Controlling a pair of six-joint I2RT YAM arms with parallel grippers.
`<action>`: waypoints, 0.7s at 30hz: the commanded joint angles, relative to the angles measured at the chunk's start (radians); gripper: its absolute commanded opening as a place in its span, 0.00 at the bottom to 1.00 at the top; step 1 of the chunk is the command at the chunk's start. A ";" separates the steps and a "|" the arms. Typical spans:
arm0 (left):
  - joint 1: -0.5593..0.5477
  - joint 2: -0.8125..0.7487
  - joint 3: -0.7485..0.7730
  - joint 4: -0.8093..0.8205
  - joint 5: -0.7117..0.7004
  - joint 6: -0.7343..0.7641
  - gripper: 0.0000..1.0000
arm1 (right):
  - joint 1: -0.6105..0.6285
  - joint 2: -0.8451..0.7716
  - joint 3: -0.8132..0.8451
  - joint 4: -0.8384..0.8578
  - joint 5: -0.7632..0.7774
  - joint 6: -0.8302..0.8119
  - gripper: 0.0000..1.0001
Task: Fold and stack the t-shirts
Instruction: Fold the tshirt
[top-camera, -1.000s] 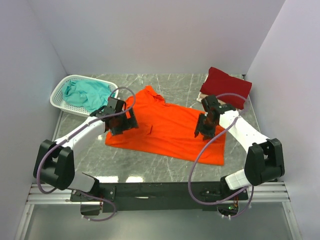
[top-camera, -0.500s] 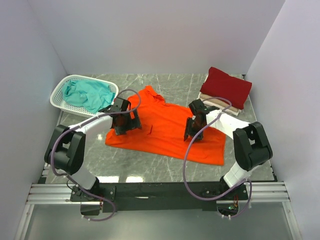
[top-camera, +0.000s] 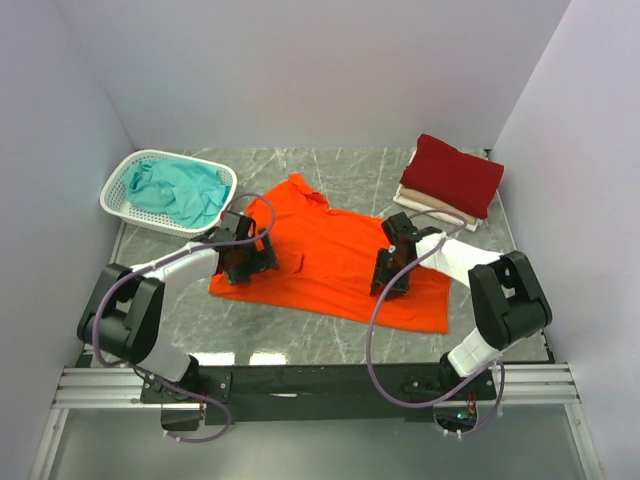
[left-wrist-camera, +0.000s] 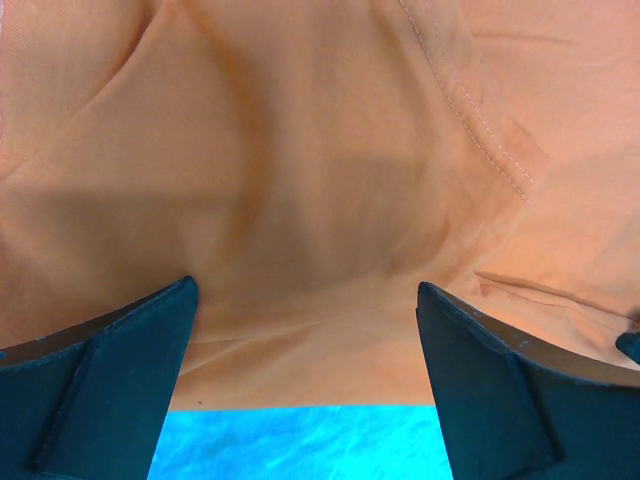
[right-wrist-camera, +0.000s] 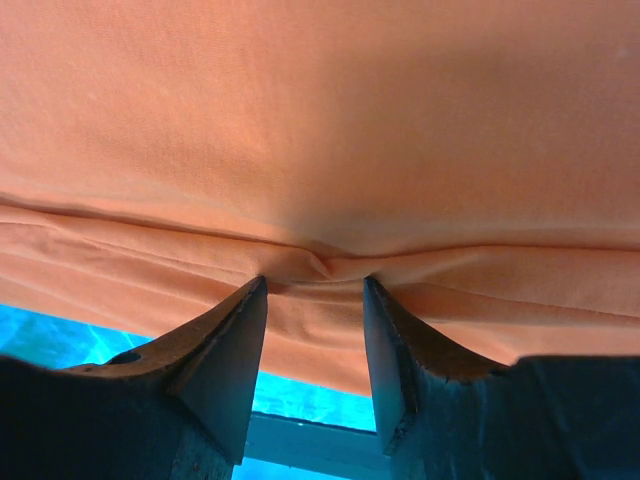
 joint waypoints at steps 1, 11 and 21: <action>-0.005 -0.028 -0.092 -0.127 0.024 -0.051 1.00 | 0.013 -0.012 -0.089 -0.057 0.030 0.017 0.51; -0.006 -0.189 -0.183 -0.236 0.027 -0.135 0.99 | 0.046 -0.112 -0.172 -0.103 0.007 0.063 0.51; -0.019 -0.322 -0.226 -0.319 0.055 -0.206 0.99 | 0.075 -0.170 -0.234 -0.126 0.005 0.100 0.52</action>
